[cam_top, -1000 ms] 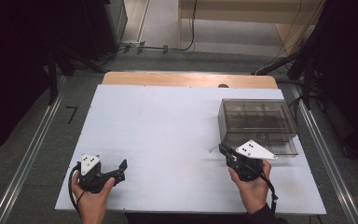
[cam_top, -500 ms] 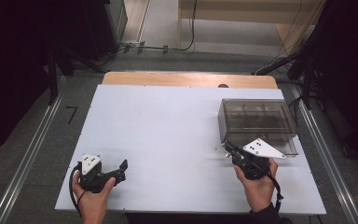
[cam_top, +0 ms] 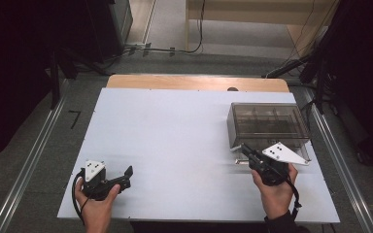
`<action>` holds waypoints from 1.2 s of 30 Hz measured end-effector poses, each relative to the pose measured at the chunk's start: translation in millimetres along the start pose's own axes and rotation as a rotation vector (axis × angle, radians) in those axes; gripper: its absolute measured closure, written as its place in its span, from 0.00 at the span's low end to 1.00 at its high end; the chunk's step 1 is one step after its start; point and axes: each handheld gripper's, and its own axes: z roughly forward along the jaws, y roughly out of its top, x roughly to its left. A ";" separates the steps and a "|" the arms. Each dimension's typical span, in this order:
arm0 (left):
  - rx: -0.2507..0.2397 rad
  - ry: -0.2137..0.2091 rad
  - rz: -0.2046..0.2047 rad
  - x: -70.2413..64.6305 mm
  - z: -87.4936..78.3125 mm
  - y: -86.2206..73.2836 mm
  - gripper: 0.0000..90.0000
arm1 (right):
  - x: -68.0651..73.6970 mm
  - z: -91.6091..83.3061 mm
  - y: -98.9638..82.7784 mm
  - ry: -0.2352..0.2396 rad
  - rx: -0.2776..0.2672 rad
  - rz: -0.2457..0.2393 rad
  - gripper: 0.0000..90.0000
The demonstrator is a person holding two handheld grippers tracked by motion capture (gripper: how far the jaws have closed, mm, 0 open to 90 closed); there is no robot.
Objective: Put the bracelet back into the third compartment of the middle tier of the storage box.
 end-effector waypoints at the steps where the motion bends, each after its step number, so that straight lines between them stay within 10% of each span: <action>1: -0.001 0.002 0.000 -0.2 0.1 0.0 0.00 | -1.5 -1.1 -0.3 -0.005 -0.002 0.004 0.93; 36: 0.002 -0.002 0.004 -0.3 0.4 0.2 0.00 | -51.6 -26.7 -10.8 -0.131 -0.010 0.086 0.93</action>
